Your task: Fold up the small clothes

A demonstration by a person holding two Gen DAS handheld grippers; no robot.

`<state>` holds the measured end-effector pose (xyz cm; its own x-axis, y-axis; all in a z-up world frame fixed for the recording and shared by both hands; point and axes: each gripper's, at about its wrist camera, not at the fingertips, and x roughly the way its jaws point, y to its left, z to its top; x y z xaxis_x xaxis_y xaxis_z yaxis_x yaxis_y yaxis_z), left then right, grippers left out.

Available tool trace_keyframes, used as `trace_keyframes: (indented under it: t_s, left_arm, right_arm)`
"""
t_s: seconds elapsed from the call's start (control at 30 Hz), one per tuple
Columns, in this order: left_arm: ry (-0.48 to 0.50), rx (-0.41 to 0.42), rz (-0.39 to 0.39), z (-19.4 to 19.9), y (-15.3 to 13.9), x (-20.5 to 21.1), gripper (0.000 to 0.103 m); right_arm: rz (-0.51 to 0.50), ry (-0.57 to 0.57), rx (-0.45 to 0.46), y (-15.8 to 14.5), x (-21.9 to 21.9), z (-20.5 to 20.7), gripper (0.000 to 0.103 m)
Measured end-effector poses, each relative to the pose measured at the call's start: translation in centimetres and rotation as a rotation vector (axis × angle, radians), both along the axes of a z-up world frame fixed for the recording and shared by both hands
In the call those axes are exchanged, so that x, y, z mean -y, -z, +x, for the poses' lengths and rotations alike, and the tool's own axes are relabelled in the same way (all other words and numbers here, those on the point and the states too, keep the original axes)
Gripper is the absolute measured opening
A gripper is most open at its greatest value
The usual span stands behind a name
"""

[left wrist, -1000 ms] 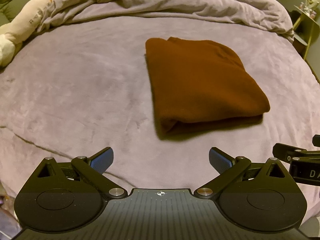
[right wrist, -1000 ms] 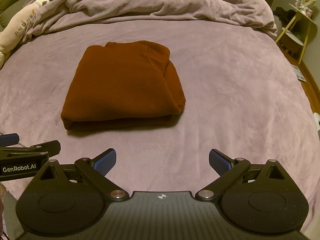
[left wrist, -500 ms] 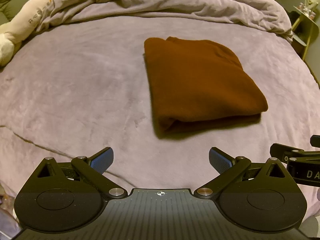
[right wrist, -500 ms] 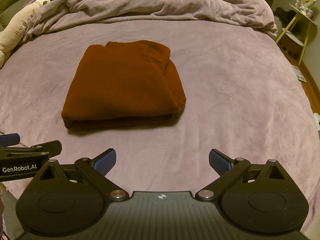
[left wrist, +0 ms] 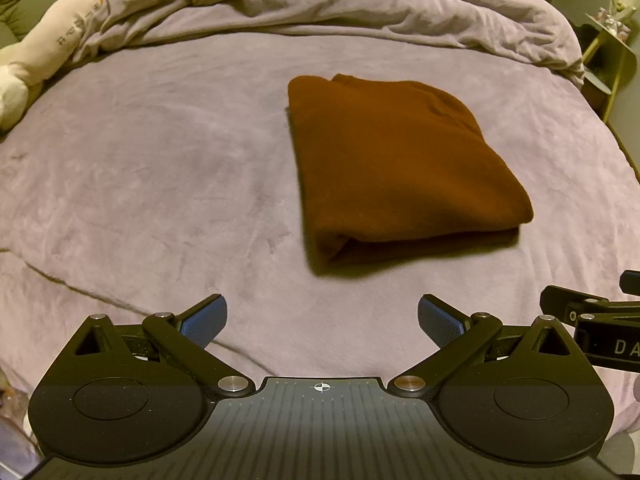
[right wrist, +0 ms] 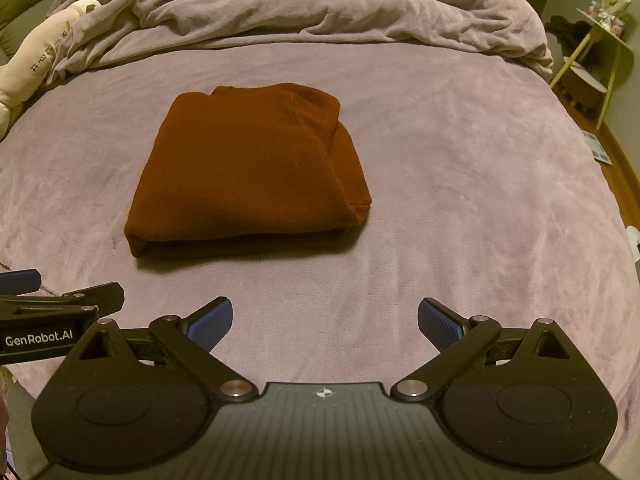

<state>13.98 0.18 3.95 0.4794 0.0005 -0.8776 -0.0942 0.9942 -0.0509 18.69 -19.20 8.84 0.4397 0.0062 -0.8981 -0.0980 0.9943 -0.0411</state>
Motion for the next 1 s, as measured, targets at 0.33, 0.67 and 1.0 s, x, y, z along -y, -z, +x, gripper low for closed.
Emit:
trace_keyframes:
  t_s: [0.33,0.67,1.0]
  left_arm:
    - [0.001,0.001,-0.006,-0.23,-0.1,0.13,0.103]
    - [0.001,0.001,-0.003,-0.41,-0.17,0.27,0.103]
    - [0.0,0.001,-0.008,-0.46,-0.12,0.24,0.103]
  right_arm:
    - [-0.005,0.003,0.007,-0.2,-0.21,-0.35,0.099]
    - [-0.004,0.007,0.011,-0.37,-0.26,-0.54,0.099]
    - [-0.01,0.007,0.015,-0.44,-0.3,-0.58,0.099]
